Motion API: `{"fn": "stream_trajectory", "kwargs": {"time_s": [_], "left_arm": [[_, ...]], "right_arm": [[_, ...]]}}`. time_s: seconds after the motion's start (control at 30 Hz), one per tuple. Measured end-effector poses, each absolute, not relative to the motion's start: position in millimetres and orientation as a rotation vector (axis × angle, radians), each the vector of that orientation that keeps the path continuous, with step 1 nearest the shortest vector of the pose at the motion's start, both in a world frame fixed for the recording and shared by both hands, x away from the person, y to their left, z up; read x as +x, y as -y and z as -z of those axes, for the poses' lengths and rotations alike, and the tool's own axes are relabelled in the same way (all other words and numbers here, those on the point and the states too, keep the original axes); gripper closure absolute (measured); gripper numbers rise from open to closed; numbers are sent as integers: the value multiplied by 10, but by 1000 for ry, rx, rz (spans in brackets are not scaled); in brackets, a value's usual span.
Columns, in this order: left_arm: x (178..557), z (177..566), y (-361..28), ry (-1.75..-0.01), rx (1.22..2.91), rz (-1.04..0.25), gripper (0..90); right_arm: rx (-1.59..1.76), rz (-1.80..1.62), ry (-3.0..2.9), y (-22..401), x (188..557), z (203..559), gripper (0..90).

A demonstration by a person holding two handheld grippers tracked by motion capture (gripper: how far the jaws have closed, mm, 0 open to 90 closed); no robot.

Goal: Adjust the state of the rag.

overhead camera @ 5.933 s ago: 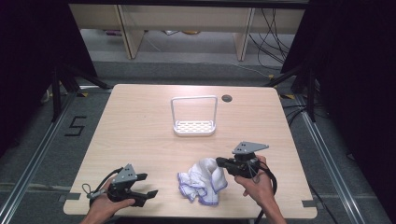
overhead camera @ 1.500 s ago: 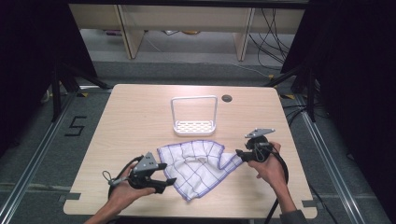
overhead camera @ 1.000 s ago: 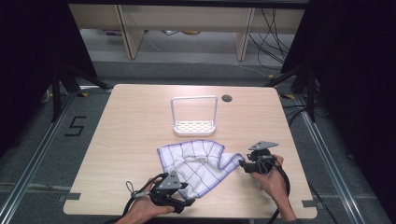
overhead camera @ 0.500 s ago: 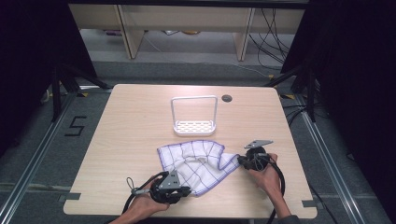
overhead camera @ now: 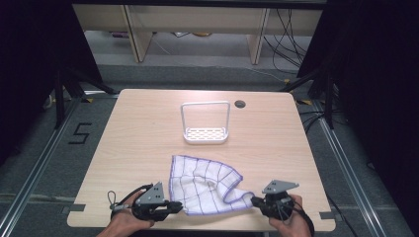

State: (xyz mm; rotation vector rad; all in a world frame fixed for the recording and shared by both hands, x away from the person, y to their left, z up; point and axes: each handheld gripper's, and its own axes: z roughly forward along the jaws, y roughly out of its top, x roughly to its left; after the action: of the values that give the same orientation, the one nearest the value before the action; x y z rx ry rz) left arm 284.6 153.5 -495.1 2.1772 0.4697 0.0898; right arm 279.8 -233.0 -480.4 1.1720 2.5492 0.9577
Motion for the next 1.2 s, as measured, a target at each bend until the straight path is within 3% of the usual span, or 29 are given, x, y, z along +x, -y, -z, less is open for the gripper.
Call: {"fn": "stream_trajectory", "kwargs": {"time_s": [0.13,0.2,0.3,0.37,0.53,0.77,1.03,1.2], "left_arm": [[2808,5046,-1549,-487,2210,-55,799],[2815,5054,-1536,-492,2217,-55,733],[2855,5013,-1551,-558,2173,-18,563],[2910,4955,-1598,-577,2152,-13,494],[3216,4811,-1738,-679,2071,-109,446],[3761,4796,-1860,-840,2056,-164,407],[4206,4916,-1775,-937,2073,-213,423],[4316,4960,-1669,-896,2144,-216,448]], "right_arm": [[1190,-919,-2585,2274,2684,4881,845],[1197,-910,-2579,2282,2722,4900,745],[1203,-953,-2533,2312,2761,4824,563],[1163,-996,-2509,2351,2806,4672,524],[1154,-989,-2454,2274,3070,4516,514],[1171,-886,-2503,1984,3510,4767,534],[1203,-819,-2526,1945,3602,4891,566],[1156,-789,-2537,1940,3632,4953,605]]}}
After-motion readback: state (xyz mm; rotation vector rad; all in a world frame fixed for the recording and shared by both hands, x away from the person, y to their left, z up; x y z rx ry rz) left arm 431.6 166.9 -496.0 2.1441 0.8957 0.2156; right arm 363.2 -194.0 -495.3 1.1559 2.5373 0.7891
